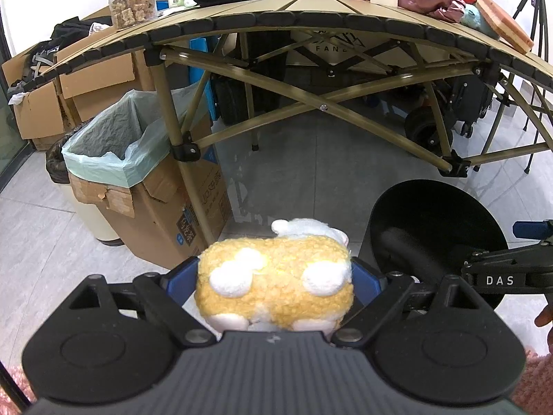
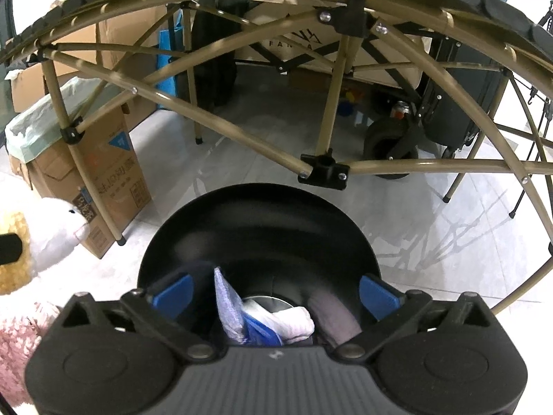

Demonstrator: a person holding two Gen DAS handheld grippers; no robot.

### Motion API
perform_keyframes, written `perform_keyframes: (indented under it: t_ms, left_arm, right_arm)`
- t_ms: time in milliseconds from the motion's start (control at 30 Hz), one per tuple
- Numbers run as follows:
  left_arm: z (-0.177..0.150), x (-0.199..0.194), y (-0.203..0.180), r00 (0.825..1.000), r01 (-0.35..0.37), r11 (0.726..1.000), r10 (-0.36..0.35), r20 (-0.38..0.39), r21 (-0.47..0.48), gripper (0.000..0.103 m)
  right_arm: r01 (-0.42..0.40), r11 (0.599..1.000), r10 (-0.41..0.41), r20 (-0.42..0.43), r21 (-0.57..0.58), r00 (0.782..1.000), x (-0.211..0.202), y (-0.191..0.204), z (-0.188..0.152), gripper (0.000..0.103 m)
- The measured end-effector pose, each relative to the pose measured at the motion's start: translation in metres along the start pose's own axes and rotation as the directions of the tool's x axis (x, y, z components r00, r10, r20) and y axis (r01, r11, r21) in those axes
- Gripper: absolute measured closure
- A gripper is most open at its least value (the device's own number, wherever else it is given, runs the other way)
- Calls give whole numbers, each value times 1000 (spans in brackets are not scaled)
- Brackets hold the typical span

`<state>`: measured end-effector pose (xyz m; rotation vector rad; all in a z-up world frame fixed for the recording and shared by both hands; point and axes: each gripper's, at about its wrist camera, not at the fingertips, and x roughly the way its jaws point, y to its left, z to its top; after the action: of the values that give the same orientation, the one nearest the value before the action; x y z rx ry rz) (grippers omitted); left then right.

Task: Collect trash
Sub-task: 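Open the right gripper over the bin to drop the tissue pack, then move the left tool over the bin and open it to drop the plush toy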

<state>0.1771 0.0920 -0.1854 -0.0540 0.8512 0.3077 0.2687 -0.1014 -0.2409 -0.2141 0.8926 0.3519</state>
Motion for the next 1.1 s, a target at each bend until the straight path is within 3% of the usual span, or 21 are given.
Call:
perform_keyframes:
  t_ms: [567, 1100]
  left_arm:
    - [2, -1, -8, 1000, 14, 1000, -15, 14, 17, 12]
    - [5, -1, -35, 998, 54, 997, -55, 20, 58, 12]
  right_arm:
    - [37, 999, -37, -5, -6, 999, -2, -1, -1, 0]
    - [94, 991, -95, 9, 91, 995, -19, -35, 4, 0]
